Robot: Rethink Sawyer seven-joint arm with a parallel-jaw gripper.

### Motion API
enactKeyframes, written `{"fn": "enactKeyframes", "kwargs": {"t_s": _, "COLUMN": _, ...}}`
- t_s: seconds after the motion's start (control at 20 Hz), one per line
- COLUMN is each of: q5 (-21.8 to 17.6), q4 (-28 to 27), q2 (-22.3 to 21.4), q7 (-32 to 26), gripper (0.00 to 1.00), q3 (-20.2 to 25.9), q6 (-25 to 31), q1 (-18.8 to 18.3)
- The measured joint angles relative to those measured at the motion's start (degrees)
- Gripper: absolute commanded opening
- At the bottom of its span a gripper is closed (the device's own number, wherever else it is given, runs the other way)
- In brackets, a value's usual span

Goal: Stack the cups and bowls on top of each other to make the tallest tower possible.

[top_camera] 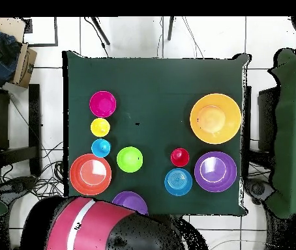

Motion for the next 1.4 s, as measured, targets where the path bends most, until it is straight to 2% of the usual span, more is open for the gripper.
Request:
{"fn": "enactKeyframes", "kwargs": {"t_s": 0.75, "q5": -0.3, "q4": 0.6, "q2": -0.8, "q7": 0.0, "gripper": 0.00, "q3": 0.2, "q6": 0.4, "q1": 0.0}}
{"fn": "enactKeyframes", "kwargs": {"t_s": 0.95, "q5": -0.7, "q4": 1.4, "q2": -3.0, "q7": 0.0, "gripper": 0.00, "q3": 0.8, "q6": 2.2, "q1": -0.4}}
{"fn": "enactKeyframes", "kwargs": {"t_s": 1.15, "q5": -0.9, "q4": 2.5, "q2": -7.2, "q7": 0.0, "gripper": 0.00, "q3": 1.7, "q6": 7.2, "q1": -1.8}}
{"fn": "enactKeyframes", "kwargs": {"t_s": 1.4, "q5": -0.9, "q4": 3.0, "q2": -10.4, "q7": 0.0, "gripper": 0.00, "q3": 2.7, "q6": 12.1, "q1": -3.1}}
